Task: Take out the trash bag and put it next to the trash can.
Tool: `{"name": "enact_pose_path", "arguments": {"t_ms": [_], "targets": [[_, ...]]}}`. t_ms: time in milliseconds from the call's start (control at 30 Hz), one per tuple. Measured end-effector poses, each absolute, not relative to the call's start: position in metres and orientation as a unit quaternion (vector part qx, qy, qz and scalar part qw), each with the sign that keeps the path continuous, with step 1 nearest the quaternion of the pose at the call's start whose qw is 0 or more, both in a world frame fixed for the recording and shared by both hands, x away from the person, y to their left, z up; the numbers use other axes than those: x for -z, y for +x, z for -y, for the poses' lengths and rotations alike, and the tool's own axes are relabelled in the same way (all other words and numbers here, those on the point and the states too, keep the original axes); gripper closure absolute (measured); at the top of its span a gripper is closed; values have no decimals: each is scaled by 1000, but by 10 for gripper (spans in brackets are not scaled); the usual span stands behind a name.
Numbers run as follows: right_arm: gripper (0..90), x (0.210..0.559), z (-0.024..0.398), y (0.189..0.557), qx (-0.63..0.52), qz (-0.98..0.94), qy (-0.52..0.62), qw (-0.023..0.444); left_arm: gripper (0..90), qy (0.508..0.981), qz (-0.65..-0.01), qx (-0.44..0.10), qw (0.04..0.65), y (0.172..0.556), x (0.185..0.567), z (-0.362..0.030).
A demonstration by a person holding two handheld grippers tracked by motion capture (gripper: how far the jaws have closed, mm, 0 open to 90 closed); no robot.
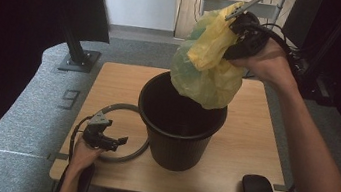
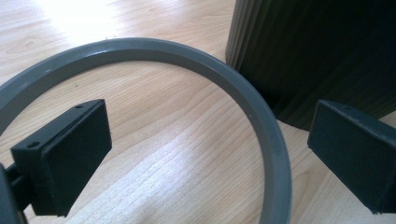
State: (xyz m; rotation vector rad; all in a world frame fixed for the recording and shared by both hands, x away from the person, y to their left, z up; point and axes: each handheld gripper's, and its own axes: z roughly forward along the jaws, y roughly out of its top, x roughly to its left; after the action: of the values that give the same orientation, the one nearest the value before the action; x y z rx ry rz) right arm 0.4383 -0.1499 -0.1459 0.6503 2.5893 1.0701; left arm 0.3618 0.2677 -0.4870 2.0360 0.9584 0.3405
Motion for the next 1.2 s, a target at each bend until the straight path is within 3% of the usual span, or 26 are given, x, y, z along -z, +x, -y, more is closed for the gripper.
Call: {"name": "enact_pose_path", "arguments": {"t_ms": [567,767,1200], "targets": [[761,115,188,447,-337,-879,278,193,0,818,-385,-138,404,363,498,-266],[761,132,202,459,-317,-874,303,209,0,817,-388,-140,402,363,500,-267],[761,185,225,482,-306,-866,341,198,0,816,-403,-136,392,364,508,-270]]}}
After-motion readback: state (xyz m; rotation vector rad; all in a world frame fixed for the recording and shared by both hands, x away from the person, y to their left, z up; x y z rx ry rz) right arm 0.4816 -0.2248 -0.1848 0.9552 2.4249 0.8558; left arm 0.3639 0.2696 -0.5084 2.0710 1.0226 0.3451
